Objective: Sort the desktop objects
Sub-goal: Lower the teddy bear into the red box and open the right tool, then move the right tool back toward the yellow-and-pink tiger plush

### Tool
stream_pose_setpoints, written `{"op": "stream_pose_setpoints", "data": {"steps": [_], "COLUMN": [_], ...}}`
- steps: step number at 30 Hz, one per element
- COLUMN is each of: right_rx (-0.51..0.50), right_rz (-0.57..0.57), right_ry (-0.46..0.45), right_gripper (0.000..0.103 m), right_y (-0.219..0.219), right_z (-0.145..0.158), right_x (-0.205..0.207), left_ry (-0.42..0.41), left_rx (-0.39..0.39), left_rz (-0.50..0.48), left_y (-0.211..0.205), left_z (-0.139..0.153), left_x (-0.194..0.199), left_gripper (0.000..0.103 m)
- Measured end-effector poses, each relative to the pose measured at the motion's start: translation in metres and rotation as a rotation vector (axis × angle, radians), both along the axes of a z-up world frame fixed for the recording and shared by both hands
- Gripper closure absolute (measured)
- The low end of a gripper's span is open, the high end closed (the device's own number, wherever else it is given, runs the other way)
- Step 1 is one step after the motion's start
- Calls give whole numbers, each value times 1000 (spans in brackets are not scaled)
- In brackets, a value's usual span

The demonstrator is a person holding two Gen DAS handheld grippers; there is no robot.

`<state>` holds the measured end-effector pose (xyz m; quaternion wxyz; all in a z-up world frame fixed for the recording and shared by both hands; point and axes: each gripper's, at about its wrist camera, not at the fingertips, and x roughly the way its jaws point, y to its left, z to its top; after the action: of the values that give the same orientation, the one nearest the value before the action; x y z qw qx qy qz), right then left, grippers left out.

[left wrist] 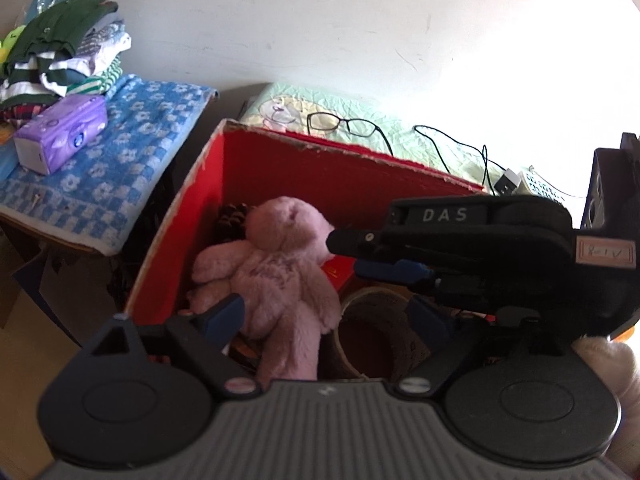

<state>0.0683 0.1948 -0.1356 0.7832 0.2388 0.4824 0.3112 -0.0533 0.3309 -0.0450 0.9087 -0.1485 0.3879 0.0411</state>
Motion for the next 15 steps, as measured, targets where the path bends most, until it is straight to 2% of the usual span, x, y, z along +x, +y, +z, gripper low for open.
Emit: {"op": "stream_pose_setpoints", "data": {"steps": [4, 8, 15], "right_rx": [-36, 16, 99], "right_rz": [15, 39, 10], "right_ry": [-52, -54, -102], "right_gripper": [60, 60, 60], "right_y": [-13, -40, -110], "right_z": [9, 17, 42], "right_x": [-5, -8, -22], "left_ry": [6, 33, 29], "left_rx": [61, 107, 221], "left_rz": [56, 98, 101], "left_y": [-9, -28, -87], "left_z": [12, 20, 45], "left_x": [-4, -5, -3], "left_gripper": [10, 10, 5]}}
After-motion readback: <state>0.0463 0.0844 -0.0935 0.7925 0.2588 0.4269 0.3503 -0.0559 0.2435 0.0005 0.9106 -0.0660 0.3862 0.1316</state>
